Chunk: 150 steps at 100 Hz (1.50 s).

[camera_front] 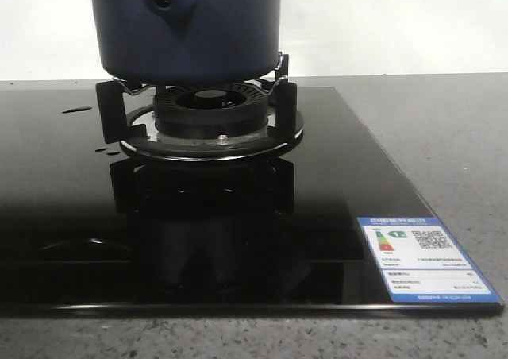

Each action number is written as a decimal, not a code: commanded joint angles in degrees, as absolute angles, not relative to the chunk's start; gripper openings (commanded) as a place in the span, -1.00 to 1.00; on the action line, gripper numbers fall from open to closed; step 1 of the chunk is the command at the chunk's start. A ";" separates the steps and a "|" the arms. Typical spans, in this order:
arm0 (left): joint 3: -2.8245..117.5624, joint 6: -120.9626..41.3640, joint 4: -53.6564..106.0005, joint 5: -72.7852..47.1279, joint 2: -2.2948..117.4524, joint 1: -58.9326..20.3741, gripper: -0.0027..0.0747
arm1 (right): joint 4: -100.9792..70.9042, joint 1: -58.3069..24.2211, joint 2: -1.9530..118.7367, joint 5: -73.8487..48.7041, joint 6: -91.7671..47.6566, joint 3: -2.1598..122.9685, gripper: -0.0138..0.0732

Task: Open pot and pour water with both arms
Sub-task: 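Tilt the cup with the right gripper over the saucepan opening, then hold the cup tilted, pouring water into the saucepan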

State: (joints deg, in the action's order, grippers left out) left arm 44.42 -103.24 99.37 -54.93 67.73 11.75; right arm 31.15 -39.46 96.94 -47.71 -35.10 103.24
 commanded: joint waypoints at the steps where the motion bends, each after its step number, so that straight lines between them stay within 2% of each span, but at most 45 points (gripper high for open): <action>1: 46.36 -103.33 106.74 -57.56 66.33 11.32 -0.29 | 34.93 -39.52 94.28 -41.87 -35.71 105.49 -0.17; 36: 46.36 -103.33 106.74 -57.56 66.33 11.32 -0.29 | 35.07 -39.52 94.28 -41.05 -35.71 105.49 -0.17; 112: 46.36 -103.33 106.74 -57.56 66.33 11.32 -0.29 | 35.07 -39.52 94.28 -47.83 -35.82 104.32 -0.17; 150: 46.36 -103.33 106.74 -57.66 66.33 11.32 -0.29 | 35.07 -40.04 94.28 -48.71 -40.05 104.32 -0.17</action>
State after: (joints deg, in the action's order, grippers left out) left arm 44.42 -103.24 99.37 -54.82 67.73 11.75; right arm 32.11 -39.81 96.94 -51.84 -39.23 102.61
